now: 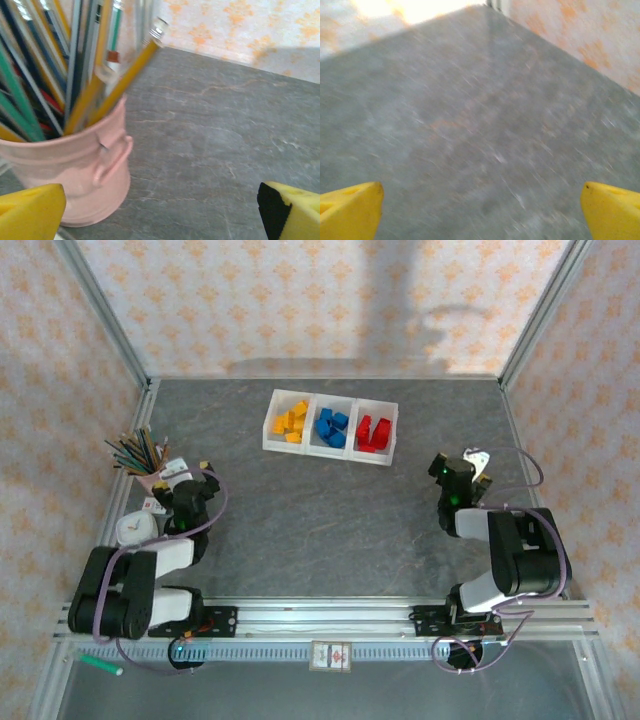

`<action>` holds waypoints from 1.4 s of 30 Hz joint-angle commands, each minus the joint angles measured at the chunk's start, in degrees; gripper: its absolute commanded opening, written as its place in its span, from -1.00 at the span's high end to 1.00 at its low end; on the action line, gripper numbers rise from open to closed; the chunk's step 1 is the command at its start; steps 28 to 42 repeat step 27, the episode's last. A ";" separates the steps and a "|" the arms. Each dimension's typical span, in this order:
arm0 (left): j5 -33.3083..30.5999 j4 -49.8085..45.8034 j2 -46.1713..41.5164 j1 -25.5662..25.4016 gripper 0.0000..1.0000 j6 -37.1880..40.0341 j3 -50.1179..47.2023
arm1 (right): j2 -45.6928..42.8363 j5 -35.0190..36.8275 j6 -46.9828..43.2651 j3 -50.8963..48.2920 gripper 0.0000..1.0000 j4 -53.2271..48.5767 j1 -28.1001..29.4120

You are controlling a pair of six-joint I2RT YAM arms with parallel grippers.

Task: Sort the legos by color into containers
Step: Reset both arms

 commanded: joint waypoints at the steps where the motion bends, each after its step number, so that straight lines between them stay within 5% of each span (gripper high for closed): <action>1: 7.25 24.99 5.45 0.31 -0.99 5.62 -3.30 | -0.62 -8.74 -6.77 -6.15 -1.00 19.14 -0.63; 4: 11.89 33.62 11.26 0.27 -0.99 7.26 -5.38 | 2.78 -11.17 -7.86 -12.33 -1.00 34.70 -0.63; 6: 9.68 38.63 15.01 0.27 -0.99 7.08 -5.24 | 1.63 -11.36 -7.78 -9.33 -1.00 26.15 -0.63; 9: 4.37 21.72 12.13 0.38 -0.99 3.86 0.71 | 1.23 -11.39 -7.98 -9.74 -0.99 26.62 -0.63; 13: 3.48 25.02 12.69 0.35 -0.99 3.87 -0.54 | 1.84 -11.49 -8.22 -10.18 -0.99 28.66 -0.54; 42: 7.85 25.81 13.40 0.27 -0.99 6.00 -0.21 | 1.67 -13.15 -8.71 -9.93 -0.99 27.98 -0.72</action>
